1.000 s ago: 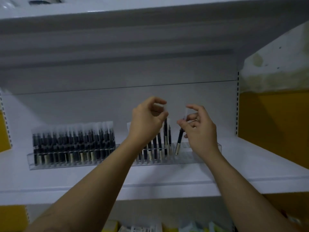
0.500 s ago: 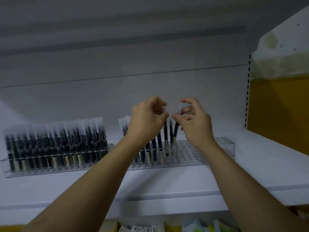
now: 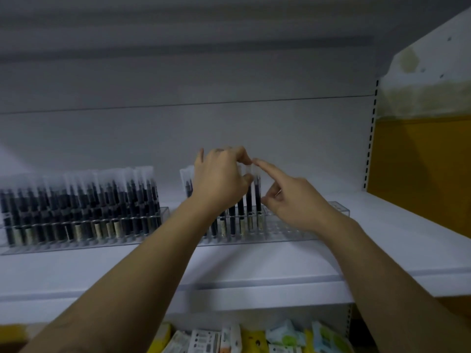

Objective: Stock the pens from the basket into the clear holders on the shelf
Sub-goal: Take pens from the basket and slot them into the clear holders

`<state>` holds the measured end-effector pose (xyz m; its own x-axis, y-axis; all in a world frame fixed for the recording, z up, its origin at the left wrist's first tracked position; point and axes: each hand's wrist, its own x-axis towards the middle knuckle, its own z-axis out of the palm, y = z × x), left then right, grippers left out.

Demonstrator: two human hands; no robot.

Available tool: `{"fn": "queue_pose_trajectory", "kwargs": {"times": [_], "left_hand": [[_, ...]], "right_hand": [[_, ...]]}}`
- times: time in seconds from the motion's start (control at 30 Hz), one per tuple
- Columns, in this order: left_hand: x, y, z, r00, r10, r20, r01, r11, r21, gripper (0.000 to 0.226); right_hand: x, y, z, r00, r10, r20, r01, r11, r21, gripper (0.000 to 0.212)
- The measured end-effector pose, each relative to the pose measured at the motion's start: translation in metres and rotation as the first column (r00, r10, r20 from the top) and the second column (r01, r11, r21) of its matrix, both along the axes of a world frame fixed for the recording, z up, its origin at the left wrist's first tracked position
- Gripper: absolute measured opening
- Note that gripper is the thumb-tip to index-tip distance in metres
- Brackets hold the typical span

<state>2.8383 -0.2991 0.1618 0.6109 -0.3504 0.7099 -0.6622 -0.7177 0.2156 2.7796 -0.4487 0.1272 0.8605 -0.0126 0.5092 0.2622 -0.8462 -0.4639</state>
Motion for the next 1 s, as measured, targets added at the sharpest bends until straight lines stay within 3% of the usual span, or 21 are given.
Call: {"fn": "queue_pose_trajectory", "kwargs": {"times": [0.2,0.3,0.67,1.0], "left_hand": [[-0.012,0.011,-0.005,0.995,0.011,0.102,-0.019,0.997,0.076,0.036],[-0.024,0.022,-0.011,0.992,-0.005,0.129,-0.007,0.996,0.088,0.049],[-0.087,0.098,-0.048,0.978,-0.053,0.2,0.04,0.997,0.066,0.048],[-0.134,0.189,-0.146,0.992,0.086,0.096,-0.092,0.994,0.056,0.043]], "right_hand": [[-0.012,0.009,-0.005,0.999,-0.028,-0.025,0.029,0.998,0.053,0.089],[-0.023,0.017,-0.007,0.999,-0.053,-0.002,0.053,0.999,-0.005,0.088],[-0.084,0.079,-0.011,0.991,-0.036,0.127,0.052,0.992,-0.117,0.072],[-0.115,0.157,-0.104,0.979,0.129,0.159,-0.122,0.991,-0.051,0.04]]}}
